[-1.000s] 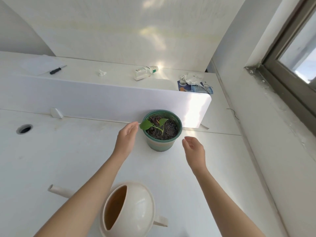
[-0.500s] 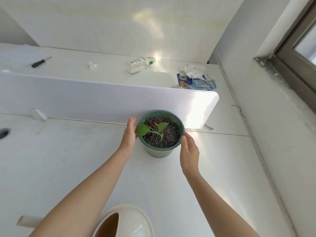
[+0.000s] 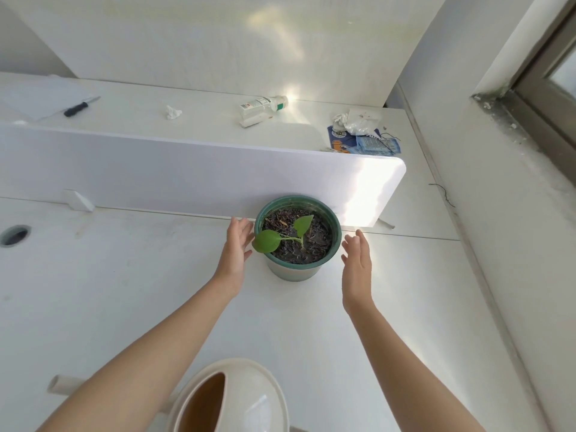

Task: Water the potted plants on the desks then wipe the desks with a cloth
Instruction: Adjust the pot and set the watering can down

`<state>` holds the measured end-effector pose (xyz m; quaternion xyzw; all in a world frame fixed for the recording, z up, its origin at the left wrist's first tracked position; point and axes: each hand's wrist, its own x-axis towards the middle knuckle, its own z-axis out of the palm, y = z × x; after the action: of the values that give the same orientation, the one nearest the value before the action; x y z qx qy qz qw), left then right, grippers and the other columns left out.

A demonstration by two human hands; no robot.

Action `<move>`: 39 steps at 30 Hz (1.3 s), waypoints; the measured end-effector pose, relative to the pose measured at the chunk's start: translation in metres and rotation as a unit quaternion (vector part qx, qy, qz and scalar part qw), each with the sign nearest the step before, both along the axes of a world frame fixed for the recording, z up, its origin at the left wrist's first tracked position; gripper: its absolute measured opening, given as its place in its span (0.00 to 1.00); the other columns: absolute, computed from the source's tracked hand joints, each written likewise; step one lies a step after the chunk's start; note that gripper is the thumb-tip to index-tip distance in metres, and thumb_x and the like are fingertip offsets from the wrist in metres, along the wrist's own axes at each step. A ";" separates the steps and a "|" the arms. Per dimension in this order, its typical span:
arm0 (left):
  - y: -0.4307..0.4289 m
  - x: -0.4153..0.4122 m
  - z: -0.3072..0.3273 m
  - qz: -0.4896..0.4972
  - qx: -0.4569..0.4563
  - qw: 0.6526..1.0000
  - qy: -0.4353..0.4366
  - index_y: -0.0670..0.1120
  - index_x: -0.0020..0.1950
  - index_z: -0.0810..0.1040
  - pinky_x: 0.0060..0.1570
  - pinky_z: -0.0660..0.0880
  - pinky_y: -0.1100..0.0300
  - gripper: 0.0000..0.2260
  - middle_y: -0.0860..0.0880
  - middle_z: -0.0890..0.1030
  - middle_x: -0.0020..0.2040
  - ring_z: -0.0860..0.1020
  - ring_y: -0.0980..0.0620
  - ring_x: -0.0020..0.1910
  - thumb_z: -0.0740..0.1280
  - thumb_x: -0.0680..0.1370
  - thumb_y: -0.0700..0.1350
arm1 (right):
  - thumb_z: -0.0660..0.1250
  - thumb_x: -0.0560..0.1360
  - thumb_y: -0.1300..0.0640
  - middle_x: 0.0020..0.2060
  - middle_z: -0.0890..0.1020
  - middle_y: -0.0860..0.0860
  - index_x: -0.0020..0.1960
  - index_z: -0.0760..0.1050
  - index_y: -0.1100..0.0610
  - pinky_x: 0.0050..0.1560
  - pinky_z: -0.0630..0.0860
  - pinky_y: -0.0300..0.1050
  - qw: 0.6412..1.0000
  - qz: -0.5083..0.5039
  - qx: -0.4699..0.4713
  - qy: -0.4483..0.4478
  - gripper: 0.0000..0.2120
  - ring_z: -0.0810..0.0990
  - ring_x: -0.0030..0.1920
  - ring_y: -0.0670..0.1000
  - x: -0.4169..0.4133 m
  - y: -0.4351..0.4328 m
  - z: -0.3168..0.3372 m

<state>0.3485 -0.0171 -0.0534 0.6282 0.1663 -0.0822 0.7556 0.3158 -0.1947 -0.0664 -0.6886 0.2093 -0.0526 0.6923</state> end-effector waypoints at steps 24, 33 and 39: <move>0.076 -0.164 0.071 0.180 0.082 0.974 -0.112 0.49 0.45 0.77 0.43 0.73 0.62 0.11 0.52 0.83 0.39 0.81 0.55 0.39 0.56 0.79 0.42 | 0.55 0.78 0.50 0.58 0.76 0.48 0.60 0.74 0.55 0.64 0.68 0.46 0.981 0.164 -0.086 0.062 0.16 0.72 0.61 0.48 -0.153 0.005 0.044; 0.098 -0.266 0.013 0.387 0.078 0.918 -0.042 0.47 0.44 0.76 0.50 0.68 0.57 0.11 0.46 0.80 0.44 0.77 0.51 0.41 0.55 0.74 0.42 | 0.61 0.77 0.53 0.60 0.76 0.48 0.61 0.72 0.52 0.61 0.67 0.40 0.965 0.208 -0.138 0.083 0.14 0.73 0.61 0.48 -0.241 0.036 0.007; 0.104 -0.260 -0.010 0.249 0.052 0.966 0.038 0.46 0.74 0.57 0.67 0.63 0.50 0.22 0.46 0.65 0.72 0.66 0.46 0.69 0.55 0.80 0.46 | 0.58 0.78 0.58 0.60 0.73 0.47 0.66 0.67 0.54 0.61 0.64 0.39 0.965 0.196 -0.163 0.065 0.17 0.70 0.62 0.48 -0.249 0.046 0.000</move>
<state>0.0887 0.0866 -0.0636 0.6022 0.3498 0.0934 0.7116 0.0669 -0.1485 -0.0666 -0.8215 0.1037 0.0956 0.5524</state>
